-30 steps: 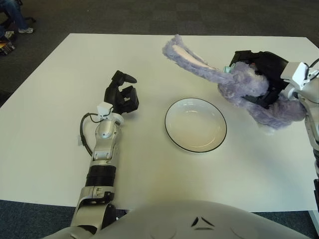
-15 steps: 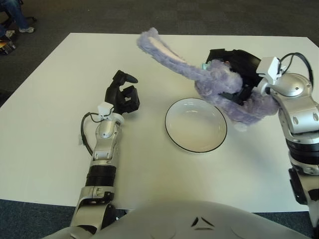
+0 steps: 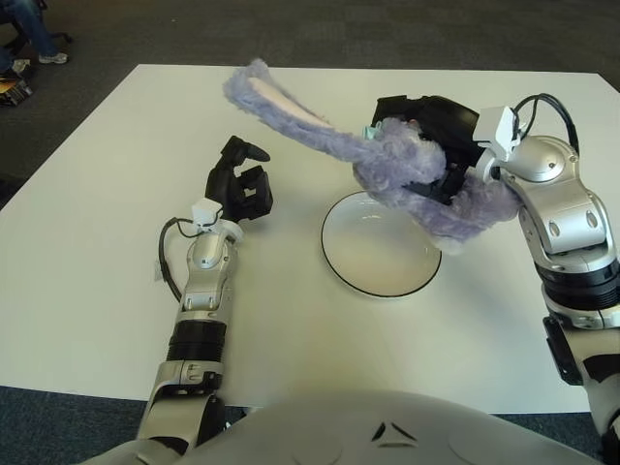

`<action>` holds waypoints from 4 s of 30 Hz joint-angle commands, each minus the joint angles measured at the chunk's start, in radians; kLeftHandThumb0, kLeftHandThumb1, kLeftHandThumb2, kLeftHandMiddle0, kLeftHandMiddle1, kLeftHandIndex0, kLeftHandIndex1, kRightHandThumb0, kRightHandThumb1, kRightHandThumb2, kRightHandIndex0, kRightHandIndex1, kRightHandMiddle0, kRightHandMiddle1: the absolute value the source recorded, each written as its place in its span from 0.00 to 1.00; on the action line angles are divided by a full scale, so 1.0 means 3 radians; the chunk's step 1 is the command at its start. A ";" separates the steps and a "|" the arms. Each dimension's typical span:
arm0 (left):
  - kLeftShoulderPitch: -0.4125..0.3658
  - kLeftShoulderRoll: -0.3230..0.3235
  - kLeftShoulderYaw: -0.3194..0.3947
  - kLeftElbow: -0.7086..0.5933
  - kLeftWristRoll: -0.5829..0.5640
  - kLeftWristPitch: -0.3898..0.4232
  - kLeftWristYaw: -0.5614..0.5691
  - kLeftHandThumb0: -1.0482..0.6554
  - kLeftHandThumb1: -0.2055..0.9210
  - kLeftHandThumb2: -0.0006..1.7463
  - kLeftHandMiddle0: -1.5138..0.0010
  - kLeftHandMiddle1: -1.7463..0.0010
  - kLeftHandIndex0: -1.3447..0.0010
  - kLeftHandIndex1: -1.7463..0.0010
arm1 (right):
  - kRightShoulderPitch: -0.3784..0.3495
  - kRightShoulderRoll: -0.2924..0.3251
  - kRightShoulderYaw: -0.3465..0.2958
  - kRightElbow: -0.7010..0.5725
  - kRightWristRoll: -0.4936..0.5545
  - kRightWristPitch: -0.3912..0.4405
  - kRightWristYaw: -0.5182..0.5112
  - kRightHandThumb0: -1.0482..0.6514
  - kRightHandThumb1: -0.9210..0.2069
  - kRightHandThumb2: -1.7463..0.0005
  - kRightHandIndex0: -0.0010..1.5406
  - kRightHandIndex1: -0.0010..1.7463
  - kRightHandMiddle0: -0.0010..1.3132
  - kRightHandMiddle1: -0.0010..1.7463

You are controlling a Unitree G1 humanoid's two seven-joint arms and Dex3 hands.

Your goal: Put the doll into the plate.

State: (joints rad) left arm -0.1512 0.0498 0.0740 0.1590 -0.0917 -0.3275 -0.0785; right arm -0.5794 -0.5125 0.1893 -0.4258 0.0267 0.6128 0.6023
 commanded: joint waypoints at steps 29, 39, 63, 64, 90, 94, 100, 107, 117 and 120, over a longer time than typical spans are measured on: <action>0.0160 -0.0071 -0.0039 0.0034 0.0029 0.0053 0.0041 0.37 0.67 0.59 0.28 0.00 0.68 0.00 | -0.0317 0.0239 0.0581 -0.0047 -0.0485 0.0263 -0.0089 0.62 0.80 0.06 0.56 0.96 0.45 1.00; 0.0159 -0.0062 -0.0032 0.0011 0.0026 0.0097 0.0040 0.37 0.67 0.59 0.29 0.00 0.68 0.00 | -0.0351 0.0176 0.0624 0.0064 -0.0500 0.0113 -0.0013 0.62 0.80 0.06 0.55 0.97 0.46 1.00; 0.0149 -0.0029 -0.0021 -0.0005 0.0035 0.0138 0.0036 0.37 0.67 0.59 0.28 0.00 0.68 0.00 | -0.0501 -0.0032 0.0632 0.0268 -0.0511 -0.0130 0.0470 0.79 0.50 0.35 0.41 0.90 0.14 0.93; 0.0148 -0.0029 -0.0021 -0.0005 0.0035 0.0138 0.0036 0.37 0.67 0.59 0.28 0.00 0.68 0.00 | -0.0498 -0.0014 0.0617 0.0275 -0.0486 -0.0110 0.0483 0.82 0.49 0.36 0.43 0.89 0.09 0.92; 0.0140 -0.0023 -0.0019 0.0020 0.0026 0.0124 0.0020 0.38 0.67 0.58 0.29 0.00 0.68 0.00 | -0.0590 -0.0048 0.0433 0.0452 -0.0099 -0.0006 0.0918 0.64 0.77 0.25 0.04 0.44 0.00 0.39; 0.0139 -0.0023 -0.0020 0.0022 0.0023 0.0121 0.0016 0.38 0.67 0.58 0.29 0.00 0.68 0.00 | -0.0620 -0.0062 0.0425 0.0501 -0.0033 0.0005 0.0994 0.67 0.78 0.24 0.02 0.39 0.00 0.35; 0.0137 -0.0028 -0.0017 0.0026 0.0007 0.0117 0.0009 0.38 0.67 0.58 0.28 0.00 0.68 0.00 | -0.0619 -0.0054 0.0374 0.0565 0.0055 -0.0069 0.1046 0.69 0.77 0.23 0.00 0.32 0.00 0.34; 0.0136 -0.0034 -0.0015 0.0025 -0.0002 0.0137 0.0012 0.38 0.67 0.58 0.28 0.00 0.68 0.00 | -0.0558 -0.0047 0.0273 0.0678 0.0240 -0.0091 0.1124 0.69 0.75 0.23 0.01 0.30 0.00 0.33; 0.0127 -0.0028 -0.0012 0.0040 0.0010 0.0137 0.0016 0.38 0.68 0.58 0.28 0.00 0.68 0.00 | -0.0673 -0.0060 0.0290 0.0984 0.0309 -0.0202 0.1295 0.69 0.73 0.23 0.00 0.26 0.00 0.35; 0.0126 -0.0026 -0.0011 0.0045 0.0007 0.0135 0.0012 0.38 0.68 0.58 0.28 0.00 0.68 0.00 | -0.0668 -0.0059 0.0261 0.1055 0.0324 -0.0277 0.1320 0.68 0.72 0.24 0.00 0.25 0.00 0.35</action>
State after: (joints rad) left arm -0.1464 0.0476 0.0691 0.1429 -0.0914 -0.2899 -0.0743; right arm -0.7638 -0.5235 0.2813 -0.1299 0.1098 0.5570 0.9859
